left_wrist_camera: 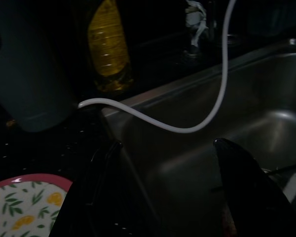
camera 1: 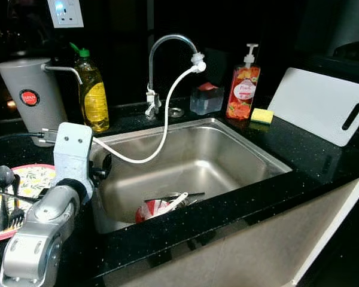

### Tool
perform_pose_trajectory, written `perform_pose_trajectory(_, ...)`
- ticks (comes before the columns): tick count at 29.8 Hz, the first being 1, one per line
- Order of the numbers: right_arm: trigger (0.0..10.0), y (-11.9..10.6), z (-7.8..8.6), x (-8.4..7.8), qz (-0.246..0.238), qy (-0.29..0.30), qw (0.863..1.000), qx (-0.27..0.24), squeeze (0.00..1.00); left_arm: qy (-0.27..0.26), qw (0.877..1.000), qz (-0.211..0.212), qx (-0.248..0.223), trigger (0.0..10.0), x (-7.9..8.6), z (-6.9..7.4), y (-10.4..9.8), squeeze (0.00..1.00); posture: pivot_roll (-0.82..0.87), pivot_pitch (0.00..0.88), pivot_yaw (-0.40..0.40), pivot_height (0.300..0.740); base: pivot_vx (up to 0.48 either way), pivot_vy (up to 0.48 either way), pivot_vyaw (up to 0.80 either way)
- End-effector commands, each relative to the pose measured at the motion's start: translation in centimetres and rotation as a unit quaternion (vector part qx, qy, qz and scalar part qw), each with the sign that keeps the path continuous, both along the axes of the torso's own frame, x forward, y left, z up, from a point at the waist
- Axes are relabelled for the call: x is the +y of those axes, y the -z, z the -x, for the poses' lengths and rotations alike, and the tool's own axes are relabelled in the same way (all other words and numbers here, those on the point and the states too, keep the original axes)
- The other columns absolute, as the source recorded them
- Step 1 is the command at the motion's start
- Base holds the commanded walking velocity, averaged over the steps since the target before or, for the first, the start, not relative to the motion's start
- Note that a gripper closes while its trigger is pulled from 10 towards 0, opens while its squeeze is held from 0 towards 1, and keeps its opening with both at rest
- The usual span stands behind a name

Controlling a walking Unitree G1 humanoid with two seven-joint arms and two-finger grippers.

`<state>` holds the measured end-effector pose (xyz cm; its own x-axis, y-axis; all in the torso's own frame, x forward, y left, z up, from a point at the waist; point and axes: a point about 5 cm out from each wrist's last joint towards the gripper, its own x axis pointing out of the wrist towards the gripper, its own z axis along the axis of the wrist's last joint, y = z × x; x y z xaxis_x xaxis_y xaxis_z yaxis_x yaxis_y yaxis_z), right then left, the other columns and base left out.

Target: Kitchen organization

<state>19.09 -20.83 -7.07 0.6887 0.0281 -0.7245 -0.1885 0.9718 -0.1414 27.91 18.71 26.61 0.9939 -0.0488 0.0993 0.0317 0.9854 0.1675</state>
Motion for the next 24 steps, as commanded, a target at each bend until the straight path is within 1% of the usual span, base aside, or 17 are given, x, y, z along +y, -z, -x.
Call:
perform_pose_trajectory(1, 10.0, 0.0, 0.1, -0.1, 0.002, -0.006, 1.0, 0.004, 0.0, -0.005, 1.0, -0.013, 0.003, 10.0, 0.8, -0.2, -0.3, 0.0, 0.0, 0.063, -0.016, 0.74, 0.0, 0.0, 0.0)
perform_pose_trajectory(2, 10.0, 0.0, 0.1, -0.1, 0.002, -0.006, 1.0, 0.004, 0.0, -0.005, 1.0, -0.013, 0.003, 10.0, 0.8, -0.2, -0.3, 0.0, 0.0, 0.063, -0.016, 0.74, 0.0, 0.0, 0.0)
perform_pose_trajectory(5, 10.0, 0.0, -0.3, 0.4, 0.0, -0.02, 1.0, 0.006, 0.0, 0.005, 1.0, -0.026, 0.013, 10.0, 2.0, -0.3, -0.7, 0.0, 0.02, 0.065, -0.04, 0.74, 0.0, 0.0, 0.0)
perform_pose_trajectory(6, 10.0, 0.0, -0.3, 0.4, 0.0, -0.02, 1.0, 0.006, 0.0, 0.005, 1.0, -0.026, 0.013, 10.0, 2.0, -0.3, -0.7, 0.0, 0.02, 0.065, -0.04, 0.74, 0.0, 0.0, 0.0)
perform_pose_trajectory(7, 10.0, 0.0, -0.3, 0.7, -0.001, -0.023, 1.0, 0.006, 0.0, 0.004, 1.0, -0.027, 0.014, 10.0, 2.4, -0.3, -0.8, 0.0, 0.02, 0.063, -0.043, 0.74, 0.0, 0.0, 0.0)
perform_pose_trajectory(8, 10.0, -0.2, -0.8, 0.9, -0.005, -0.035, 0.999, 0.002, 0.0, -0.016, 0.999, -0.02, 0.019, 10.0, 3.8, -0.6, -1.0, 0.0, 0.04, 0.076, -0.083, 0.74, 0.0, 0.0, 0.0)
perform_pose_trajectory(12, 10.0, -0.4, -1.2, 0.9, -0.003, -0.042, 0.999, 0.001, 0.0, -0.026, 0.999, -0.02, 0.019, 10.0, 4.4, -0.7, -1.2, 0.0, 0.04, 0.081, -0.093, 0.74, 0.0, 0.0, 0.0)
perform_pose_trajectory(13, 10.0, -0.5, -1.3, 0.8, 0.0, -0.045, 0.999, 0.001, 0.0, -0.023, 0.999, -0.03, 0.014, 10.0, 4.4, -0.8, -1.3, 0.0, 0.04, 0.08, -0.091, 0.74, 0.0, 0.0, 0.0)
perform_pose_trajectory(14, 10.0, -0.5, -1.3, 0.8, 0.0, -0.045, 0.999, 0.001, 0.0, -0.023, 0.999, -0.03, 0.014, 10.0, 4.4, -0.8, -1.3, 0.0, 0.04, 0.08, -0.091, 0.74, 0.0, 0.0, 0.0)
perform_pose_trajectory(15, 10.0, -0.7, -1.5, 0.5, 0.003, -0.048, 0.999, 0.0, 0.0, -0.013, 0.999, -0.05, 0.003, 10.0, 4.1, -0.9, -1.9, 0.0, 0.05, 0.078, -0.091, 0.74, 0.0, 0.0, 0.0)
perform_pose_trajectory(16, 10.0, -0.7, -1.5, 0.5, 0.003, -0.048, 0.999, 0.0, 0.0, -0.013, 0.999, -0.05, 0.003, 10.0, 4.1, -0.9, -1.9, 0.0, 0.05, 0.078, -0.091, 0.74, 0.0, 0.0, 0.0)
perform_pose_trajectory(19, 10.0, -0.8, -1.6, 0.1, 0.004, -0.041, 0.999, -0.003, 0.0, 0.005, 0.998, -0.063, -0.012, 10.0, 3.5, -1.0, -2.8, 0.0, 0.06, 0.069, -0.076, 0.74, 0.0, 0.0, 0.0)
perform_pose_trajectory(20, 10.0, -0.8, -1.6, 0.1, 0.004, -0.041, 0.999, -0.003, 0.0, 0.005, 0.998, -0.063, -0.012, 10.0, 3.5, -1.0, -2.8, 0.0, 0.06, 0.069, -0.076, 0.74, 0.0, 0.0, 0.0)
perform_pose_trajectory(22, 10.0, -0.8, -1.6, 0.0, 0.005, -0.028, 1.0, -0.005, 0.0, 0.018, 0.998, -0.053, -0.01, 10.0, 3.1, -1.1, -2.9, 0.0, 0.02, 0.054, -0.04, 0.74, 0.0, 0.0, 0.0)
perform_pose_trajectory(24, 10.0, -0.8, -1.5, 0.1, 0.002, -0.022, 1.0, -0.009, 0.0, 0.026, 0.999, -0.046, -0.011, 10.0, 2.9, -1.2, -3.0, 0.0, 0.02, 0.053, -0.039, 0.74, 0.0, 0.0, 0.0)
